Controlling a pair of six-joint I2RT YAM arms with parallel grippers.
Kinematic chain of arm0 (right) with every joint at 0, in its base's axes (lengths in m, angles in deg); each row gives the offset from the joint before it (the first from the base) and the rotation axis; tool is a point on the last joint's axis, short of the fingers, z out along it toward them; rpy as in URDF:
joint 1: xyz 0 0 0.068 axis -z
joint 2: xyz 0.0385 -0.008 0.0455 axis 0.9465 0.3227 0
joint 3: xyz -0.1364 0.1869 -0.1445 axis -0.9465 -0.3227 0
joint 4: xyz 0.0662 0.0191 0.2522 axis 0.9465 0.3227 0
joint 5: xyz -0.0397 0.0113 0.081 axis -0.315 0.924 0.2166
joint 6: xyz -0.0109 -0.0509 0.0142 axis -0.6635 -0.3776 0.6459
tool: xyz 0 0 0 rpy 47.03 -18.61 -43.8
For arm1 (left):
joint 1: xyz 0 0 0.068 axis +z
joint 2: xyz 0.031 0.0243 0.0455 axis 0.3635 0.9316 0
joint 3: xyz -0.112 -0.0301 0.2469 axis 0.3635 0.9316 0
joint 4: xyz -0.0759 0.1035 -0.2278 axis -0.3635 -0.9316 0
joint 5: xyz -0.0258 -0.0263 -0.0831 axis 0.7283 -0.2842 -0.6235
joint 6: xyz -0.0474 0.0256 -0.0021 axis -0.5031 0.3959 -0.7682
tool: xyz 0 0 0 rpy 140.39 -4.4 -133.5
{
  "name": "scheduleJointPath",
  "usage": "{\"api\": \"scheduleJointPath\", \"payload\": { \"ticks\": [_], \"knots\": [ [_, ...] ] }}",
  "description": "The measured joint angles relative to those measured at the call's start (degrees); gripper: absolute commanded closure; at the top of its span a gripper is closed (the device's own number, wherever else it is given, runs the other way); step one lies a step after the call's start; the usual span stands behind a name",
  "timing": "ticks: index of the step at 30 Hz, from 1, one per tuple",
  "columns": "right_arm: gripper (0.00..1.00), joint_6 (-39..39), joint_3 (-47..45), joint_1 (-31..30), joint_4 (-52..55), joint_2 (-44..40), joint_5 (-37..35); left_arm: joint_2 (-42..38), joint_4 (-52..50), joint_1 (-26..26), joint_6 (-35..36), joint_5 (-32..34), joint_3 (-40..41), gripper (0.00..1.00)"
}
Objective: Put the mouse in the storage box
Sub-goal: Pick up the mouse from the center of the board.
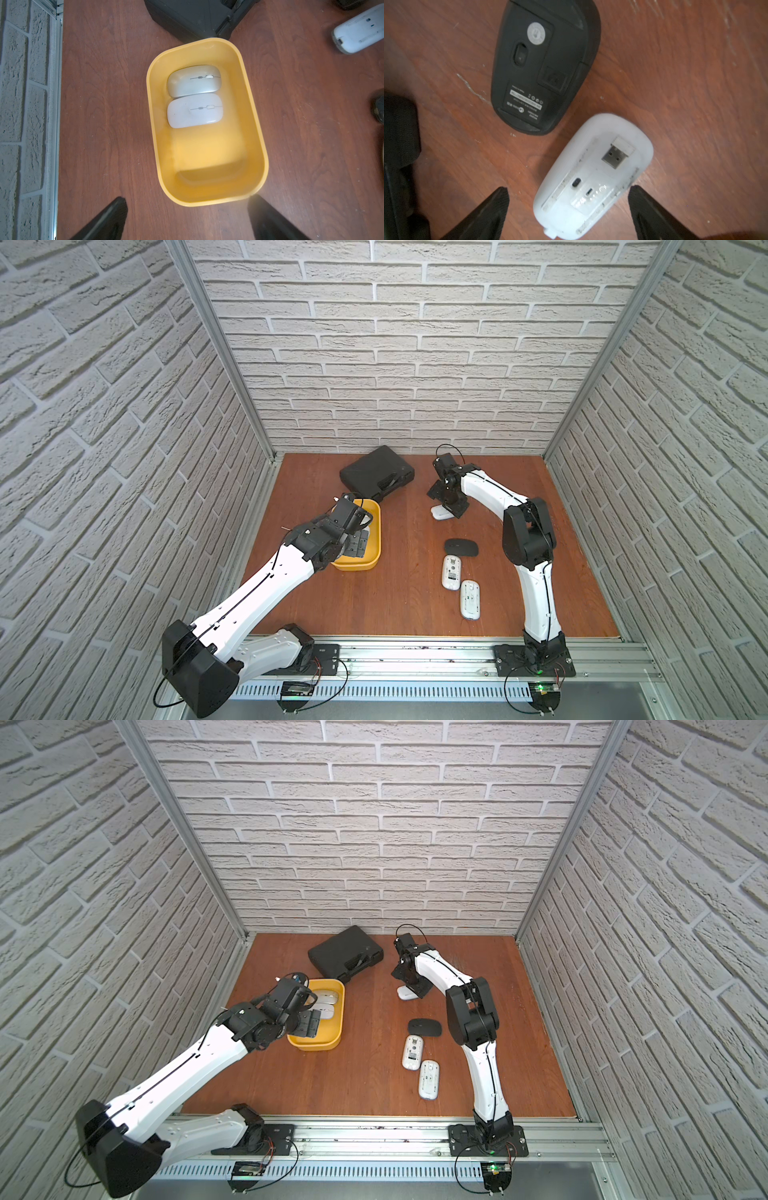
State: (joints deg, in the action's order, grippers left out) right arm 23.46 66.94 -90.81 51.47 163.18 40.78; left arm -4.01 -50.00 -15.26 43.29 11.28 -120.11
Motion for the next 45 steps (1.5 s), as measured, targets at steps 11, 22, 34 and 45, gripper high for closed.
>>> {"api": "scheduleJointPath", "payload": {
  "ticks": [11, 22, 34, 45],
  "knots": [
    [0.16, -0.55, 1.14, -0.57, 5.14, 2.78, -1.14, 0.04, 0.07, -0.63, 0.00, 0.55, 0.31, 0.05],
    [0.36, -4.17, -0.98, -0.63, 4.59, 2.38, -1.20, 0.04, 0.09, -0.74, -0.02, 0.52, 0.33, 0.05],
    [0.45, -12.00, -10.71, -0.76, -3.74, -3.26, -2.86, -2.16, 1.31, -0.76, -0.52, -3.63, 0.63, 0.04],
    [0.54, -31.04, -39.80, -0.85, -28.44, -28.55, -0.35, -6.49, 7.21, 5.20, -3.13, -19.58, 1.03, 0.07]
  ]
}}
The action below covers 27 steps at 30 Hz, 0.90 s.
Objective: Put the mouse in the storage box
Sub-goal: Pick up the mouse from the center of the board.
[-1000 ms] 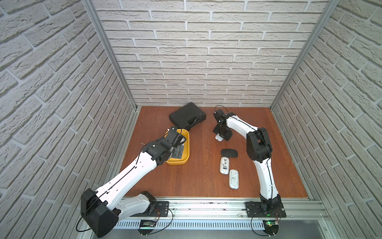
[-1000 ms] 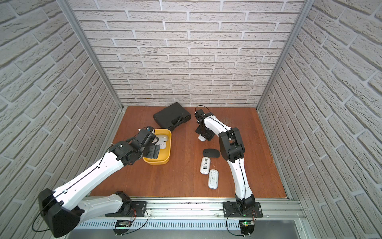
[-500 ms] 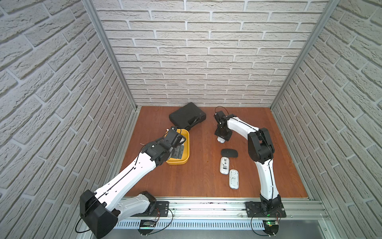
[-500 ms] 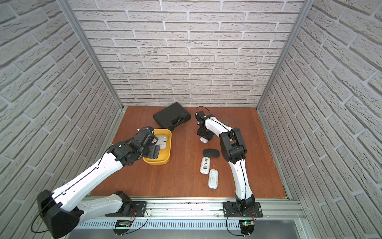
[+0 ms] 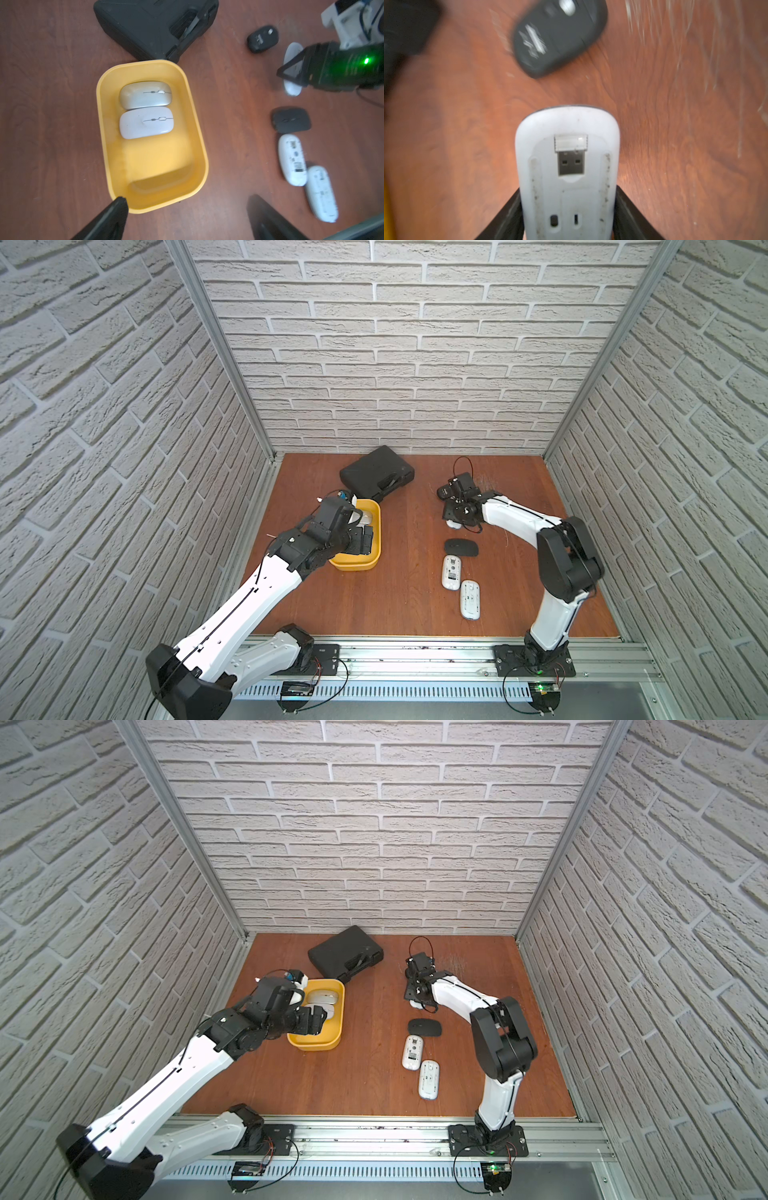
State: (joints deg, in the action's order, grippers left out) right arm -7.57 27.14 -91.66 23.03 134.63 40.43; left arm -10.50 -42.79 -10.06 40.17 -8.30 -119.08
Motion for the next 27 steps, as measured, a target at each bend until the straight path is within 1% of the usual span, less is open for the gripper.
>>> {"api": "scheduleJointPath", "payload": {
  "ticks": [4, 7, 10, 13, 15, 20, 23, 27],
  "knots": [
    [0.54, -7.69, -14.36, -0.85, -17.25, -12.72, 4.09, -1.20, 3.89, 4.59, -2.40, -9.09, 0.87, 0.08],
    [0.54, -13.42, -26.12, -2.64, -31.54, -20.06, 7.13, -0.55, 6.43, 5.60, -3.48, -14.60, 0.81, 0.08],
    [0.54, -19.28, -36.96, -4.33, -45.88, -23.80, 12.98, 1.66, 9.49, 5.55, -4.17, -20.24, 0.52, 0.08],
    [0.53, -23.17, -43.28, -5.33, -54.97, -24.72, 19.63, 5.33, 11.56, 4.24, -4.33, -23.41, -0.35, 0.08],
    [0.53, -25.38, -45.59, -6.14, -59.65, -25.27, 24.22, 8.39, 12.26, 1.92, -4.09, -24.13, -1.68, 0.08],
    [0.53, -29.09, -45.97, -7.82, -67.08, -26.16, 32.02, 13.73, 14.12, -3.15, -3.08, -24.44, -5.03, 0.09],
    [0.53, -30.32, -45.88, -8.55, -68.89, -26.14, 34.51, 15.93, 15.45, -4.59, -2.95, -24.65, -6.45, 0.10],
    [0.53, -31.56, -45.81, -9.01, -69.70, -25.88, 36.15, 18.86, 17.35, -6.25, -2.97, -24.61, -8.02, 0.11]
  ]
}}
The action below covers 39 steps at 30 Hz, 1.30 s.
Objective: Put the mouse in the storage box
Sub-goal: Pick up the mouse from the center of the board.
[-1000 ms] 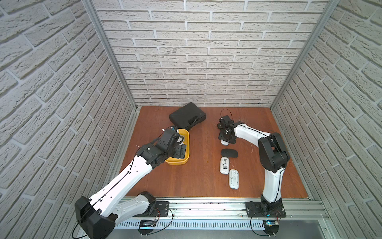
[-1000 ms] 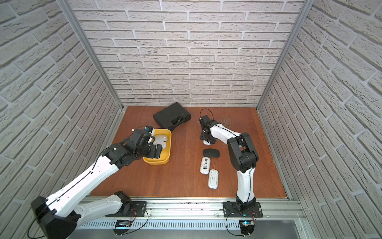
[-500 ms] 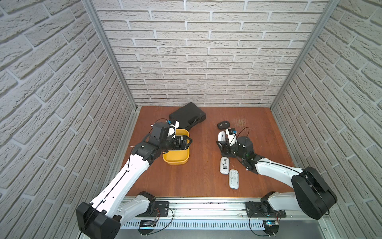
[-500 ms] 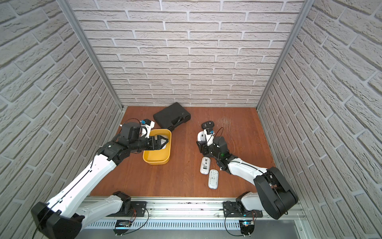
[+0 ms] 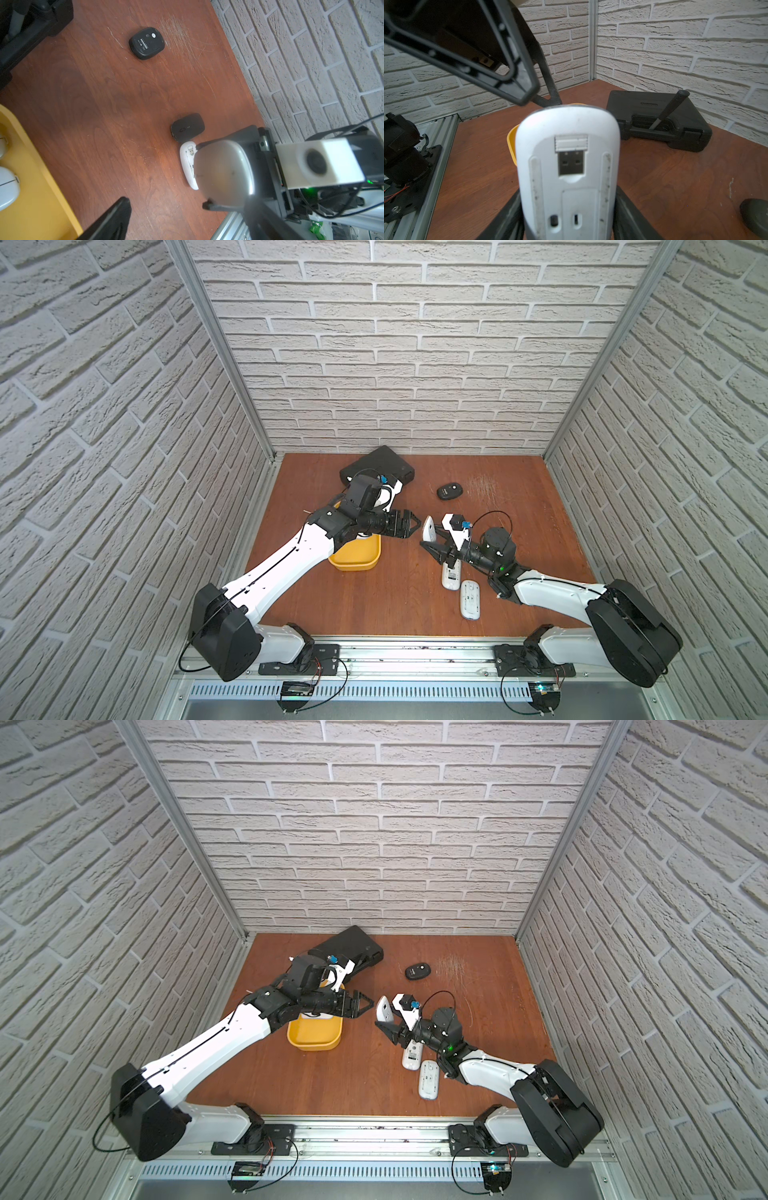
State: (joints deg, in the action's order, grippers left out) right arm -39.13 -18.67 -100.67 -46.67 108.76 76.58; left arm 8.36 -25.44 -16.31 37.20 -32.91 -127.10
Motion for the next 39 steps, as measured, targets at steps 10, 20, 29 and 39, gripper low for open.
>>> {"api": "scheduleJointPath", "payload": {
  "ticks": [10, 20, 29, 39],
  "knots": [
    [0.54, -1.44, 0.79, -0.20, 0.90, 1.01, 0.28, 4.96, 2.29, -4.57, -0.48, 0.85, -1.33, 0.16],
    [0.55, -2.47, 1.22, -0.48, 1.84, 1.05, 0.35, 9.44, 1.73, -6.60, -1.62, 3.02, -4.98, 0.38],
    [0.55, -3.04, 1.77, -0.74, 2.27, 1.16, 0.13, 11.15, -0.09, -7.78, -1.92, 5.27, -6.47, 0.66],
    [0.47, -4.59, 1.92, -1.11, 3.48, 1.49, -1.18, 11.37, -1.55, -7.69, -4.59, 6.99, -6.47, 1.00]
  ]
}}
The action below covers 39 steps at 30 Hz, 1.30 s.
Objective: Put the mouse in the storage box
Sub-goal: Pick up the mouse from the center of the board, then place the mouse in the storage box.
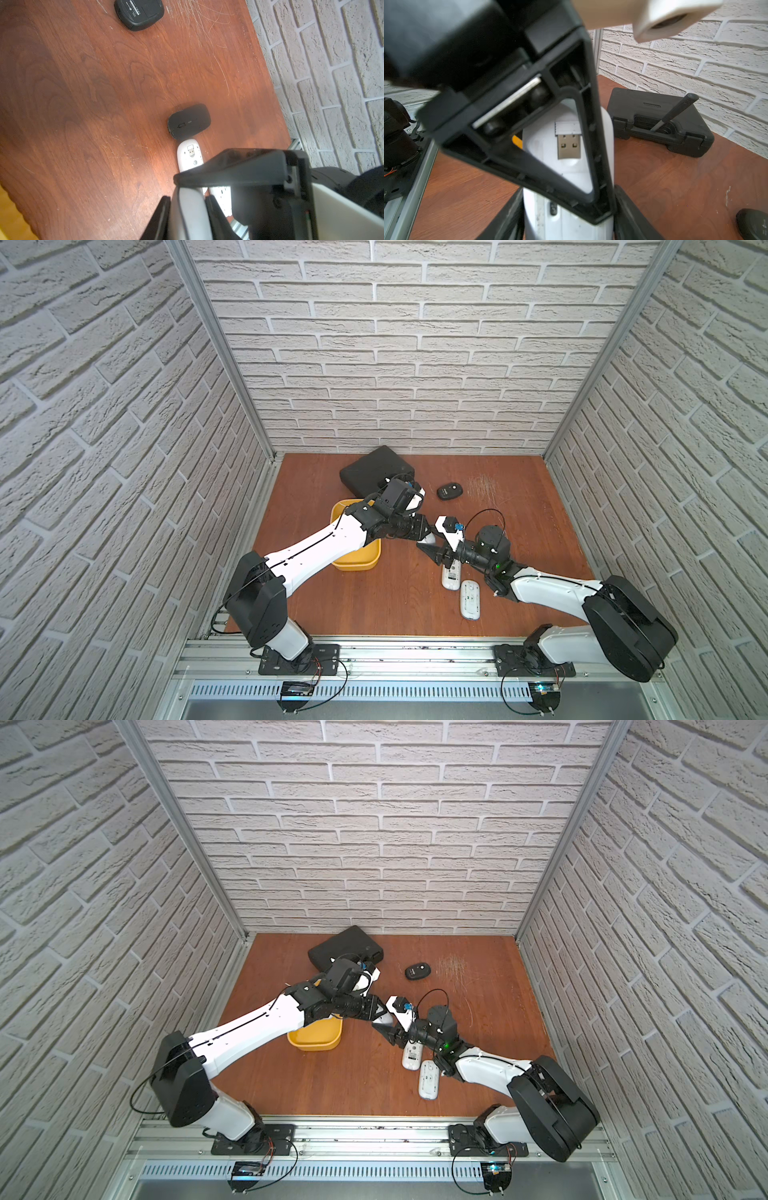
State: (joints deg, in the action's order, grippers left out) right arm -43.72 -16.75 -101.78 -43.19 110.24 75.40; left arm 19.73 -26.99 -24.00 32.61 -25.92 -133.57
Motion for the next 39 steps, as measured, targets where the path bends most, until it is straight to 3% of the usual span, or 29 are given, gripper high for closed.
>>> {"api": "scheduleJointPath", "payload": {
  "ticks": [3, 6, 18, 24, 29, 39],
  "knots": [
    [0.27, 0.33, 0.44, 0.00, 0.52, 0.28, -0.04, 0.00, -0.31, 0.02, 0.09, 0.61, 0.00, 1.00],
    [0.22, 1.75, 1.11, 0.00, 1.14, 0.72, -0.04, -0.04, -2.51, 0.81, 1.29, 3.13, -0.22, 1.00],
    [0.20, 3.87, 1.66, 0.00, 1.14, 1.29, -1.75, -6.36, -16.90, 7.45, 5.27, 32.15, 3.65, 1.00],
    [0.20, 4.22, 1.66, 0.00, 0.85, 1.38, -2.19, -2.82, -19.82, 8.28, 6.80, 42.45, 5.62, 1.00],
    [0.21, 4.22, 1.66, 0.02, 0.96, 1.36, -4.09, 3.54, -19.41, 8.98, 8.22, 48.06, 6.10, 1.00],
    [0.21, 4.26, 1.66, 0.17, 1.25, 1.20, -5.20, 11.78, -14.88, 9.64, 10.97, 50.60, 8.07, 0.98]
  ]
}}
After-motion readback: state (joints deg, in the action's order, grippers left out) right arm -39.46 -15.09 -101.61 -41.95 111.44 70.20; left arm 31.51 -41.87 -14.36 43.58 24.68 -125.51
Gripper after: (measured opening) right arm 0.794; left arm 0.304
